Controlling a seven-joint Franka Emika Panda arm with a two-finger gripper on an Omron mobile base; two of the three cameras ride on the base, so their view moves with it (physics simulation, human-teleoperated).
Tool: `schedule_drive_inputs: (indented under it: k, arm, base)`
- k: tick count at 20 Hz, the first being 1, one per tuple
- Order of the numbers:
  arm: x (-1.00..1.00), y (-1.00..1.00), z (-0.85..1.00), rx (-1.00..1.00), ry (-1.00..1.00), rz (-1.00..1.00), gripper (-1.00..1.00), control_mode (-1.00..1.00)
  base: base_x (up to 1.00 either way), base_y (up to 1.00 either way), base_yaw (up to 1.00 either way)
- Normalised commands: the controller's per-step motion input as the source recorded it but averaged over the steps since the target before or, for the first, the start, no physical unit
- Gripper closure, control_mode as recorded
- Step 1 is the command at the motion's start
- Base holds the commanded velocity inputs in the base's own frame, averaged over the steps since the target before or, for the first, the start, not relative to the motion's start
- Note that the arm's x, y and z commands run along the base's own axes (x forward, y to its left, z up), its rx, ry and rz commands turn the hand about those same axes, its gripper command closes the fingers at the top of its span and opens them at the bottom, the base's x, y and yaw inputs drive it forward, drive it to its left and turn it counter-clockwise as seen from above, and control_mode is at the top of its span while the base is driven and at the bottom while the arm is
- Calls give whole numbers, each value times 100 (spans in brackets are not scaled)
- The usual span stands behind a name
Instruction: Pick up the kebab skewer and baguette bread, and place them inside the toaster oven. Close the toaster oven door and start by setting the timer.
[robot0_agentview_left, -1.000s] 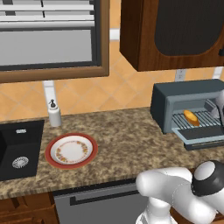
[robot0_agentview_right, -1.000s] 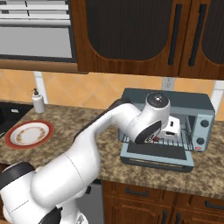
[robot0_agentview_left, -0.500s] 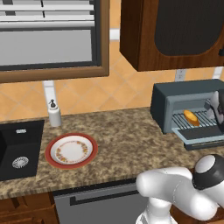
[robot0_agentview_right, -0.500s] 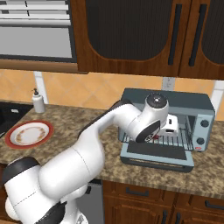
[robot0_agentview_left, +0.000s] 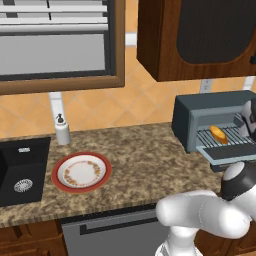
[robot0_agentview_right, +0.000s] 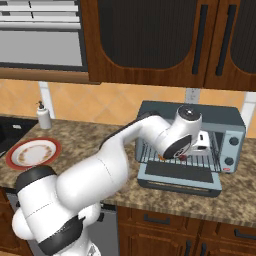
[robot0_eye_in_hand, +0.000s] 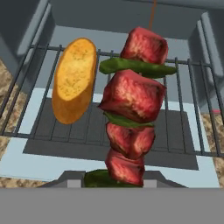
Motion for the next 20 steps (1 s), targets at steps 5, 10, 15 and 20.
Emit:
schedule_drive_inputs:
  k: [5, 10, 15, 20]
  arm:
    - [0, -9, -12, 0, 4, 9, 100, -100]
    - [0, -1, -2, 0, 4, 7, 100, -100]
    - [0, 0, -18, 0, 1, 5, 100, -100]
    - [1, 0, -6, 0, 0, 3, 100, -100]
  base:
    - [0, 0, 0]
    - [0, 0, 0]
    - [0, 0, 0]
    - [0, 0, 0]
